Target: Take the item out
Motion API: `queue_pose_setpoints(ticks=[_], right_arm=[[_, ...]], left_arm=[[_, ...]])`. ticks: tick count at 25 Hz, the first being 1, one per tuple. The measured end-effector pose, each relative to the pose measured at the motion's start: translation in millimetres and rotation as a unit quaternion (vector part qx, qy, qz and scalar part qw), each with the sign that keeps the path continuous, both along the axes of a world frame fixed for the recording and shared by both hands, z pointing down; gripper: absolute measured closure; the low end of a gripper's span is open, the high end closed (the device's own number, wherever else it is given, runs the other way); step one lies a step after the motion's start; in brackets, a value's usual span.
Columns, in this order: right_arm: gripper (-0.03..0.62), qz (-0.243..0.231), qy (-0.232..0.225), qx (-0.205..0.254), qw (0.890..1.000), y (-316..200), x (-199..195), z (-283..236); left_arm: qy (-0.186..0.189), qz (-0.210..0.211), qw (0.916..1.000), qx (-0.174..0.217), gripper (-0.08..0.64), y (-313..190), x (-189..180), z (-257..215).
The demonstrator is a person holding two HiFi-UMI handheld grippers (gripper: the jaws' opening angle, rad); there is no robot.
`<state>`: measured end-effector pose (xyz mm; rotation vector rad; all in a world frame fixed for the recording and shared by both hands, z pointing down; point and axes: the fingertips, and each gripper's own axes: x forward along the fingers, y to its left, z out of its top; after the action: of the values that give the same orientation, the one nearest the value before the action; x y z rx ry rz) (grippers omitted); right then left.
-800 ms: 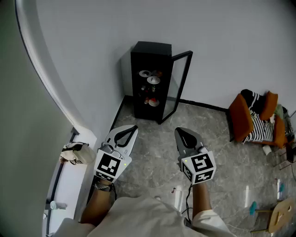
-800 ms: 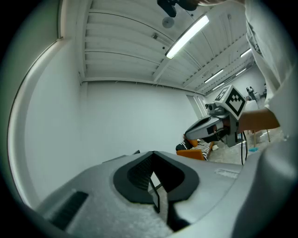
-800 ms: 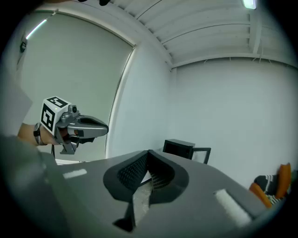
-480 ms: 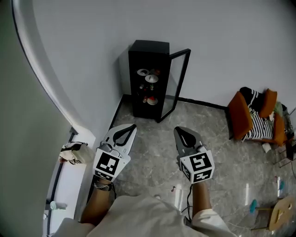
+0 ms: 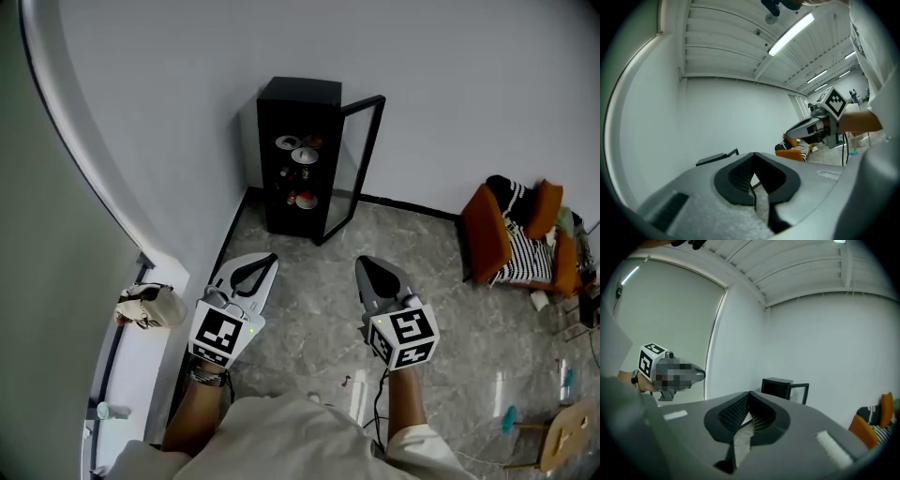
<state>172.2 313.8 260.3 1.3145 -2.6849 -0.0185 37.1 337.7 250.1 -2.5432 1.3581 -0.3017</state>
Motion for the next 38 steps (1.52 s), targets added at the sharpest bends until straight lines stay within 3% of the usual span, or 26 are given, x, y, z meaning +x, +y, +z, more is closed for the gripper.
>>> queue_pose_setpoints(ticks=[11, 22, 35, 38], right_arm=[[0.584, -0.009, -0.012, -0.011, 1.0, -15, 62, 16], [0.584, -0.025, -0.015, -0.028, 0.999, -45, 81, 39], [0.584, -0.017, 0.024, -0.007, 1.0, -180, 47, 32], [0.584, -0.016, 0.028, -0.008, 0.999, -218, 31, 30]], left_arm=[[-0.005, -0.012, 0.9999, -0.004, 0.557, -12, 50, 15], [-0.012, -0.033, 0.9991, -0.022, 0.557, -43, 61, 32], [-0.002, -0.019, 0.9997, -0.015, 0.557, -193, 35, 42], [0.008, -0.019, 0.9993, -0.03, 0.557, -232, 22, 47]])
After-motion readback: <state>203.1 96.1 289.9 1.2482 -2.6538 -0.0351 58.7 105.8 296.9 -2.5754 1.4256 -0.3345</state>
